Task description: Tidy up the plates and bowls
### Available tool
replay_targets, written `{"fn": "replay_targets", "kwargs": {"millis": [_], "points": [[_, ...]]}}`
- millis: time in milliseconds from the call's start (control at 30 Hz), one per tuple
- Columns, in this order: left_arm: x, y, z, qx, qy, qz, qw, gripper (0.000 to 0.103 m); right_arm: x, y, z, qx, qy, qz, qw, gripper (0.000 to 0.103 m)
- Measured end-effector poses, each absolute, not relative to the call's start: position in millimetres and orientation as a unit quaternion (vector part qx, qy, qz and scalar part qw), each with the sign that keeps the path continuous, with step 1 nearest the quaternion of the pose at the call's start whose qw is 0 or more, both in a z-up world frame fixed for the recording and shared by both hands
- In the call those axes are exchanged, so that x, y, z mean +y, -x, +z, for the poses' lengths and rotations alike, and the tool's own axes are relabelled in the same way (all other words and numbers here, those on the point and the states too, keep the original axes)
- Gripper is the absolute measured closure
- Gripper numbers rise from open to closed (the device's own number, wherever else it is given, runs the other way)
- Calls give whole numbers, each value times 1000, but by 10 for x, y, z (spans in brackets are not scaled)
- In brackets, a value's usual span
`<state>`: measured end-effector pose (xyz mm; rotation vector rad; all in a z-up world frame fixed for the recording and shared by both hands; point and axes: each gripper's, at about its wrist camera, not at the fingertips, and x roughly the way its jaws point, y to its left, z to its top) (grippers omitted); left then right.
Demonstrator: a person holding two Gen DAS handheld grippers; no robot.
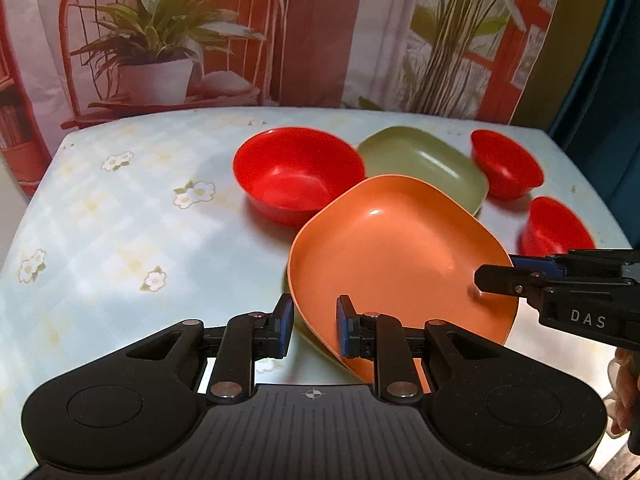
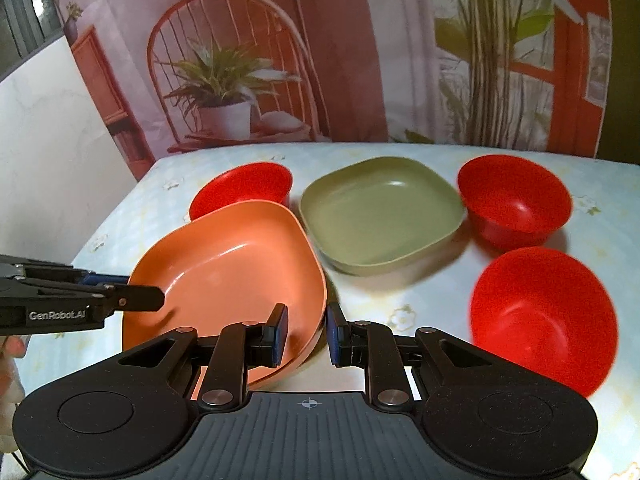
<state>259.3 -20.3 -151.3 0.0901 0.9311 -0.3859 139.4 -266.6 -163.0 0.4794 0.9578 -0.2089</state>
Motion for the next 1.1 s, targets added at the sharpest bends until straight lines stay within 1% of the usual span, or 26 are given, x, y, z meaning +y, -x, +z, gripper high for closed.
{"fn": "replay_targets", "kwargs": {"millis": [167,567,700,800,933,1100], "points": [[-179,-2629,-1597,462,-37,-191,865,80,-2631,-1450,-1751,470,-229,-104,846,84],[-185,-2671,-1673,462,-47,-192,865,80,-2628,-1590,-1803,482,-197,-107,847,84],[-163,-2661,-1698,464,-41,-191,864,80,-2613,-1597,-1804,483,-191,-103,848,81],[-151,-2668,-1711,465,-41,-188,864,80,-2604,-1599,-1797,483,-186,-103,849,76],[-110,-2682,-1738,468,-34,-180,865,78,-2620,-1570,-1795,482,-183,-106,850,76],[-96,-2674,-1716,463,-34,-175,868,78,-2685,-1493,-1763,474,-187,-115,853,76]]}}
